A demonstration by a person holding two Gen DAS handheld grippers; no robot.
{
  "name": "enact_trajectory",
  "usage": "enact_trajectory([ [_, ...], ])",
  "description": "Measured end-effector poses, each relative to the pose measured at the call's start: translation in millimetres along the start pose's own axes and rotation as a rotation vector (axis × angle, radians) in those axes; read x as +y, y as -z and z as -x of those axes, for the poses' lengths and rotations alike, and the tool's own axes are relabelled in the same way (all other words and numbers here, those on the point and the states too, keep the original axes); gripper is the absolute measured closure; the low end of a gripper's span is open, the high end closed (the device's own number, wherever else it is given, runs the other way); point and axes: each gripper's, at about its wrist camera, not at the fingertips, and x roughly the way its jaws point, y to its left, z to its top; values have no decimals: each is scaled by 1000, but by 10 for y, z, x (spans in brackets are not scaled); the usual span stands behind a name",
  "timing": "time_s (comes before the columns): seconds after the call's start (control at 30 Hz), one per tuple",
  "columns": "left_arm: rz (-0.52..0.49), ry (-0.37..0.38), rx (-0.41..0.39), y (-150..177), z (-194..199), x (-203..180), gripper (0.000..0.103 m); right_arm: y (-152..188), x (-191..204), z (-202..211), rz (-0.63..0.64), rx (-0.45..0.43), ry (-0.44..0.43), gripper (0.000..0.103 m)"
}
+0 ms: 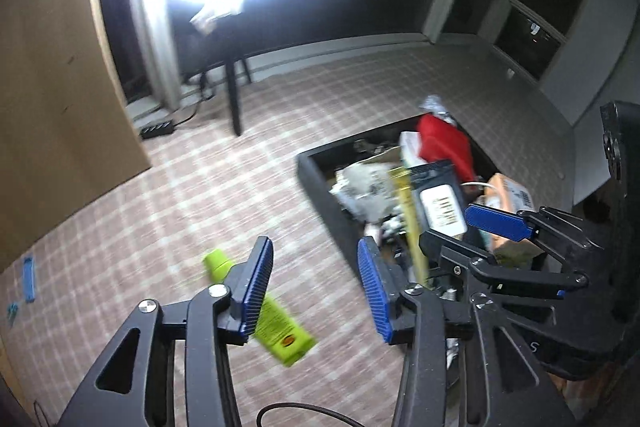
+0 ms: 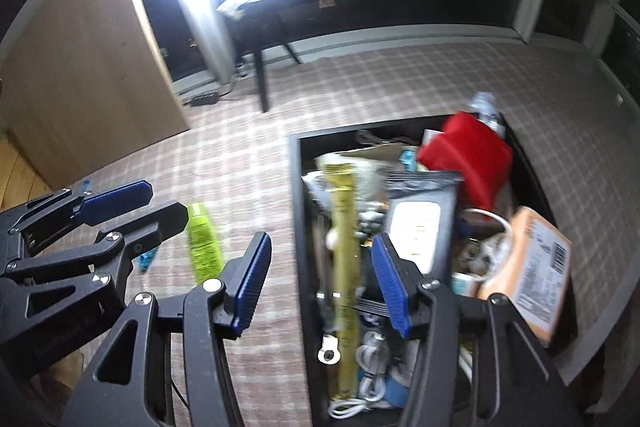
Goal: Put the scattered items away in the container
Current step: 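Carry the black wipes pack with left tool and lower it into the bin, then move both tools back over the carpet toward the green tube and blue clothespin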
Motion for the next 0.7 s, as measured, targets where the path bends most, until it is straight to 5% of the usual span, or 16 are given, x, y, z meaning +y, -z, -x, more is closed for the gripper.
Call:
enact_trajectory([
  [0.33,141,-109,29,430,-38,828,48,104,487,-335,64,9,-14,51],
  [0.7,309,-200,115,1104,-106,1625,47,250,533,-676,-81,24,-71,51],
])
